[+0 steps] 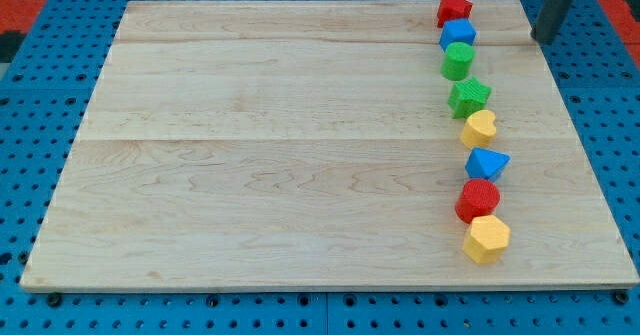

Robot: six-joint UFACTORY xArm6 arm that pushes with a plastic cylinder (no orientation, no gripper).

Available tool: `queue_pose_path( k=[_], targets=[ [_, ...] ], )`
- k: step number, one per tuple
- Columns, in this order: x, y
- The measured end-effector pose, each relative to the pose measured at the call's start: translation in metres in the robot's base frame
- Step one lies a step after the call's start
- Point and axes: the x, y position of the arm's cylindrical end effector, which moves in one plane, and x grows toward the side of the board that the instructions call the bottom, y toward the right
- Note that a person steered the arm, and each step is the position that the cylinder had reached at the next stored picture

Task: Move the blue triangle between yellow heart and red circle

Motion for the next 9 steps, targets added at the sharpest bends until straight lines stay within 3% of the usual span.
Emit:
queue_pose_path(
  k=[2, 3, 5, 6, 8, 9],
  targets=[
    [0.135, -0.002],
    [0.174, -0.038],
    [0.186, -0.099],
    [0.185, -0.088],
    [0.185, 0.040],
    [0.184, 0.055]
  ],
)
